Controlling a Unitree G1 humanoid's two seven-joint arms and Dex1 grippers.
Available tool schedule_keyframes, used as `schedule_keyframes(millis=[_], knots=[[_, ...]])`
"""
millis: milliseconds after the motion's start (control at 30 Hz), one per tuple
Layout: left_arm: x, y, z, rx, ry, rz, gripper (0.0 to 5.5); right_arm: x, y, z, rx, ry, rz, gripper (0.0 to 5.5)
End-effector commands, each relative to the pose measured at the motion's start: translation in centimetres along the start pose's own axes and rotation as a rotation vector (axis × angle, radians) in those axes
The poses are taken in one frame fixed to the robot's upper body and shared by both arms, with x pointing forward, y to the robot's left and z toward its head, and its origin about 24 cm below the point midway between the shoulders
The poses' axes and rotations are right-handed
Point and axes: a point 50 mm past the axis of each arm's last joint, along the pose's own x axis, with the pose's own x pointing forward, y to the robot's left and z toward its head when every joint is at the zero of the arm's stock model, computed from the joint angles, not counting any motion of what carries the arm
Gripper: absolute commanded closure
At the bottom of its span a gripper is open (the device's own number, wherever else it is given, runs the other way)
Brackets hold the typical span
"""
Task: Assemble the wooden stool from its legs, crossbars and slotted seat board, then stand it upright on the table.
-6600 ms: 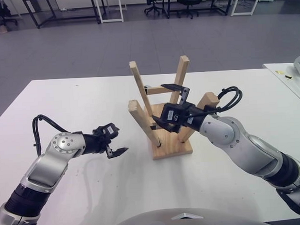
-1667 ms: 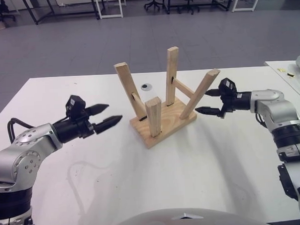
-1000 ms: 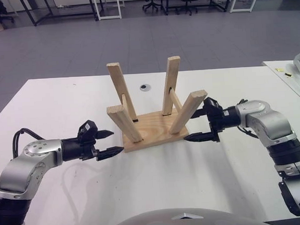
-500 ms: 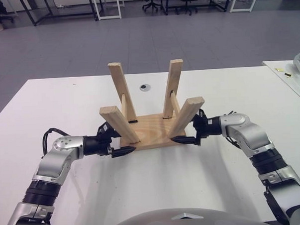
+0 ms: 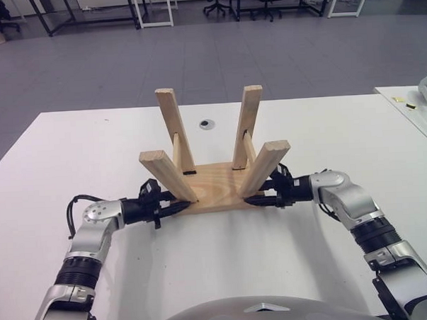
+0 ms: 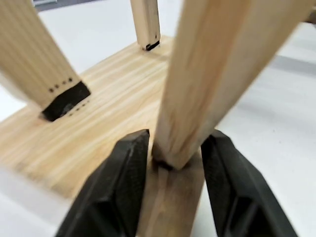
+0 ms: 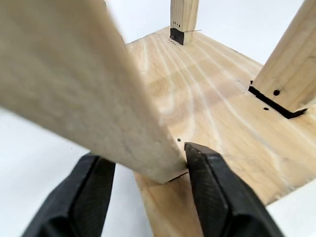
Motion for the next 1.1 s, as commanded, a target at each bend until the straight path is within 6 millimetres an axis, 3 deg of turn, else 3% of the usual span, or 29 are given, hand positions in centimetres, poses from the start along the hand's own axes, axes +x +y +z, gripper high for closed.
schedule_keyframes(millis=[33,167,267,467,567,633,767,900,1000,1100], knots=[[0.3,0.7,0.8,0.039,-0.058,0.006,4.09,0.2,0.0,0.2,0.005,-0.027,0.015,3.78],[0.3,0.7,0.9,0.03,-0.067,-0.019,4.12,0.4,-0.1,-0.1,0.024,-0.044,0.013,3.95],[0.4,1.1,2.0,0.0,-0.12,-0.028,4.13,0.3,0.0,0.1,0.04,-0.069,0.016,3.96],[1.6,1.6,8.3,-0.188,-0.223,-0.172,4.21,-0.8,0.6,5.6,0.147,-0.223,0.099,4.13],[2.7,1.3,11.4,-0.355,-0.201,-0.276,4.23,-1.0,0.8,8.4,0.299,-0.218,0.123,4.15],[3.3,0.9,12.5,-0.468,-0.152,-0.324,4.23,-1.0,0.9,9.2,0.379,-0.186,0.12,4.15],[3.7,-1.0,12.5,-0.599,-0.038,-0.403,4.23,-1.2,0.6,10.7,0.473,-0.16,0.075,4.15],[3.4,-2.5,12.5,-0.718,-0.03,-0.451,4.23,-1.4,0.5,10.7,0.612,-0.115,0.052,4.14],[3.3,-2.4,12.7,-0.829,-0.041,-0.477,4.23,-1.4,-0.1,9.7,0.713,-0.043,0.018,4.14],[3.6,-1.4,11.6,-0.94,0.017,-0.408,4.23,-0.8,-0.9,8.6,0.784,0.039,-0.062,4.14]])
